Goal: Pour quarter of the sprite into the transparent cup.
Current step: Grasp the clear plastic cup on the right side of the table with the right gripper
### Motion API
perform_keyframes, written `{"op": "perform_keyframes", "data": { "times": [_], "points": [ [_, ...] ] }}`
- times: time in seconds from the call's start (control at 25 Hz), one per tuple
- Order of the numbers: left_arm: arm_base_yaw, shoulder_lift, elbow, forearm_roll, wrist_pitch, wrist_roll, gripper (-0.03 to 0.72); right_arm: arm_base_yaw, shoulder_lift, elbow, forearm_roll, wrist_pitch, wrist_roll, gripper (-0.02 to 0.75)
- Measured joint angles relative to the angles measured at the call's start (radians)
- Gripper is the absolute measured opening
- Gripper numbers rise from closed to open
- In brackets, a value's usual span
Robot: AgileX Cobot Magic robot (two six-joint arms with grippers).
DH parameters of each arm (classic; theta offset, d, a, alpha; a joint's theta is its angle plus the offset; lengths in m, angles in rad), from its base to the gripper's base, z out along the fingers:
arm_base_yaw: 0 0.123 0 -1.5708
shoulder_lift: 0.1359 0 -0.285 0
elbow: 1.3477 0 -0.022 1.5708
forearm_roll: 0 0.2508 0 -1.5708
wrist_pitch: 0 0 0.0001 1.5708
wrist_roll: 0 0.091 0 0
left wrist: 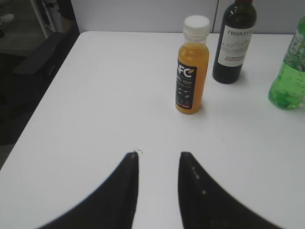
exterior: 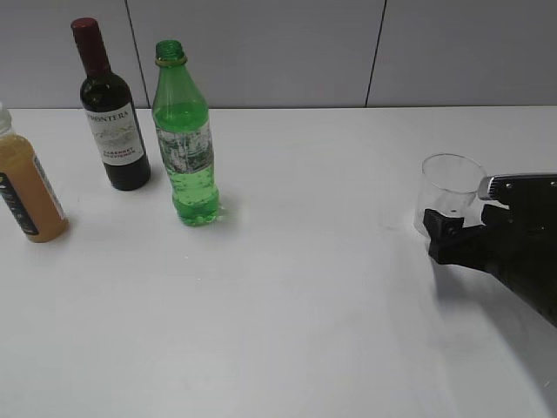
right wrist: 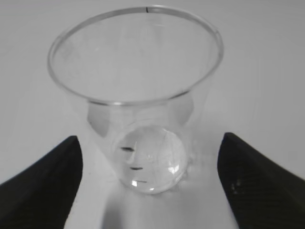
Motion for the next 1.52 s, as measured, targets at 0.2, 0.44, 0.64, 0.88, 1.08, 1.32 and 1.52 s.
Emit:
{"op": "perform_keyframes", "data": {
  "times": [0.2,0.44,0.64,0.88,1.08,1.32,1.52],
  "points": [
    [0.0,0.0,0.0,0.0,0.0,0.0,0.228,0.0,0.043,-0.027,0.001,-0.002,0.0,0.69],
    [0.0,0.0,0.0,0.0,0.0,0.0,0.228,0.0,0.075,-0.073,0.001,-0.002,0.0,0.69],
    [0.0,0.0,0.0,0.0,0.0,0.0,0.228,0.0,0.103,-0.118,0.001,-0.002,0.0,0.69],
    [0.0,0.0,0.0,0.0,0.0,0.0,0.228,0.0,0.134,-0.157,0.001,-0.002,0.0,0.69],
    [0.0,0.0,0.0,0.0,0.0,0.0,0.228,0.0,0.156,-0.17,0.006,-0.003,0.0,0.69],
    [0.0,0.0,0.0,0.0,0.0,0.0,0.228,0.0,0.204,-0.193,0.027,-0.003,0.0,0.689],
    [0.0,0.0,0.0,0.0,0.0,0.0,0.228,0.0,0.217,-0.209,0.027,-0.017,0.0,0.679]
  ]
}}
